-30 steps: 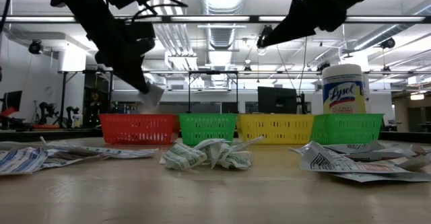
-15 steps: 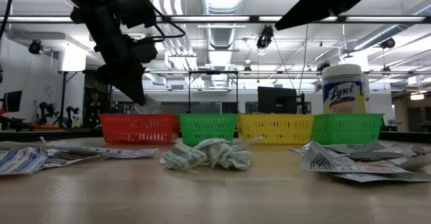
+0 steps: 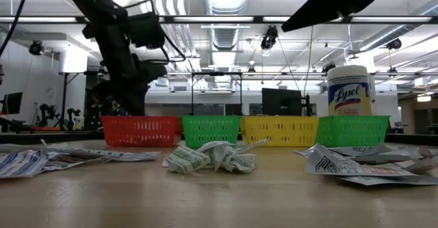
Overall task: Pick & Place First Aid Supplies
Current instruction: Put the alcohol pad into the red basket
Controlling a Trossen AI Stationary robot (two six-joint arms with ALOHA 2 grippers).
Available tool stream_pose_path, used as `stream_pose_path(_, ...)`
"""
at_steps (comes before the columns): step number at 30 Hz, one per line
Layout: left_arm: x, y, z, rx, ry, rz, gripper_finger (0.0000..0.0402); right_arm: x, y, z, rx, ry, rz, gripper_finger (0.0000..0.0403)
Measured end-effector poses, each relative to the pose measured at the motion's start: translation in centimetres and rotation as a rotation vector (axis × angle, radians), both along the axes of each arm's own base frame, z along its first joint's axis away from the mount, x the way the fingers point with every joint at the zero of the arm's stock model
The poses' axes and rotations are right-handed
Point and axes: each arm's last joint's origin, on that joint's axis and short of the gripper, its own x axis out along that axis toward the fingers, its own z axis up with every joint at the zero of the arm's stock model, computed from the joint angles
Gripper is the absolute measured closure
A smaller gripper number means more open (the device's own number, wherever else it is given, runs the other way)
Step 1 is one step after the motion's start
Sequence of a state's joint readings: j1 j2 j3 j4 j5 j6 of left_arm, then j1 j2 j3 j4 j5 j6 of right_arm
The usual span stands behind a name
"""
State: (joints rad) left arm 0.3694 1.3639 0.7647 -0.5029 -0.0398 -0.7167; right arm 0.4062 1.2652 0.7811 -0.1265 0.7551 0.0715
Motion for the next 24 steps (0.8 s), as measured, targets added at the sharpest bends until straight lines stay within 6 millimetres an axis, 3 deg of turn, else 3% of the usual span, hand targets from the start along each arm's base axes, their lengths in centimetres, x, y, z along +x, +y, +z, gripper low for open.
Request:
stream_pose_path(14, 0.44, 0.24, -0.46, 0.010, -0.003, -0.005, 0.0396, -0.26, 0.69, -0.02, 0.001, 0.002, 0.027, 0.0312)
stream_pose_path(18, 0.44, 0.24, -0.46, 0.023, 0.004, -0.034, 0.0368, -0.28, 0.72, -0.03, 0.012, -0.003, 0.022, 0.0313)
stream_pose_path(24, 0.43, 0.25, -0.45, 0.025, 0.005, -0.035, 0.0297, -0.29, 0.73, -0.03, 0.013, -0.003, 0.023, 0.0324)
